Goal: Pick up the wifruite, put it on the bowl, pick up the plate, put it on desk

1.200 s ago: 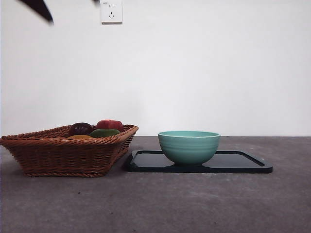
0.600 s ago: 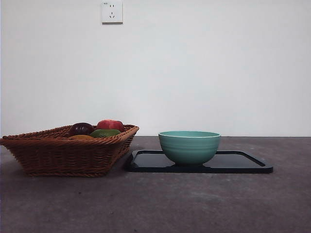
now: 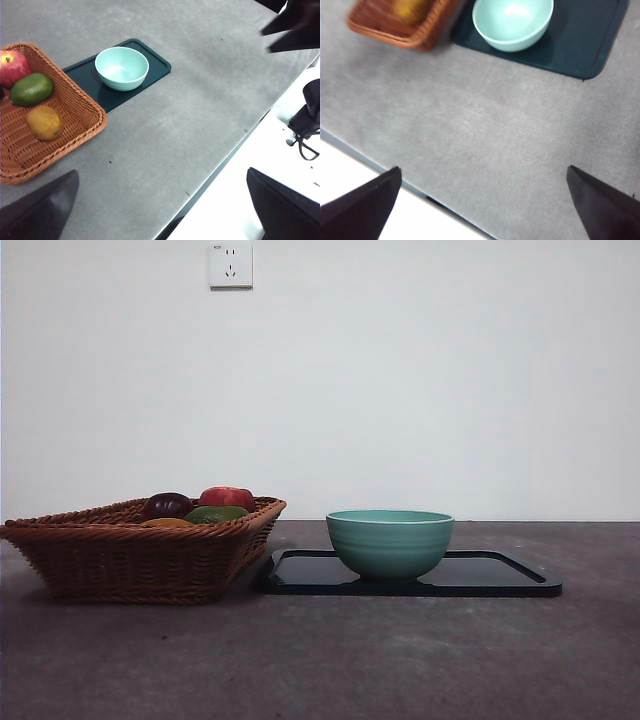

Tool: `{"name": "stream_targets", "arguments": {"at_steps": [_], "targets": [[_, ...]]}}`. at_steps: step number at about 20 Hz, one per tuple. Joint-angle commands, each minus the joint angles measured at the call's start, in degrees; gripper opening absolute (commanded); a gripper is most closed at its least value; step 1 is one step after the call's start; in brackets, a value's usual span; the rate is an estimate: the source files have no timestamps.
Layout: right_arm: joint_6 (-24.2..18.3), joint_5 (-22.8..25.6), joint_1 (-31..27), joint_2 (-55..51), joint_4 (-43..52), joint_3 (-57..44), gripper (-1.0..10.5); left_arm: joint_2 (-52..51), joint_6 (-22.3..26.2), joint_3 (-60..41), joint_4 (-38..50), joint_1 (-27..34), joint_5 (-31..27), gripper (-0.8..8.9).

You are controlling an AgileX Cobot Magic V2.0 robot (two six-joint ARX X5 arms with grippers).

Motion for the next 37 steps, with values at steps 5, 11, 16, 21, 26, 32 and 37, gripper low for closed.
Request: {"name": "stream_targets", "arguments": {"at_steps": [5,11,16,21,26,32,37], "targets": [[0.31,-0.15,0.2,22.99,2.4,11.13,5.5,-1.16,-0.15,0.35,0.63,-0.37,0.22,5.94],[-0.72,-0.17,-2.62,45.2,2.75,24.57,5.5,-1.25,-0.39,0.35,0.15,-0.37,0.22,5.94],[-1.64,-0.15,-7.39,58.77,3.74,32.41,5.5,-1.25,-0.42,0.35,-0.26,-0.37,0.22,5.94],[-1.73,-1.44,-11.47,67.1,9.05,34.36,5.3,-1.27,-0.44,0.35,-0.48,-0.37,0.22,5.94],[-1.7,-1.64,-12.98,71.54,12.94,34.36,5.3,-1.25,-0.46,0.33,-0.52,-0.37,0.22,5.94],[-1.55,-2.6,-12.96,74.38,13.94,34.34,2.1,-1.27,-0.5,0.24,-0.72,-0.37,0.22,5.94],[-1.49,-3.28,-12.92,74.66,15.17,34.36,0.1,-1.25,-0.5,0.24,-0.72,-0.37,0.22,5.94]]}}
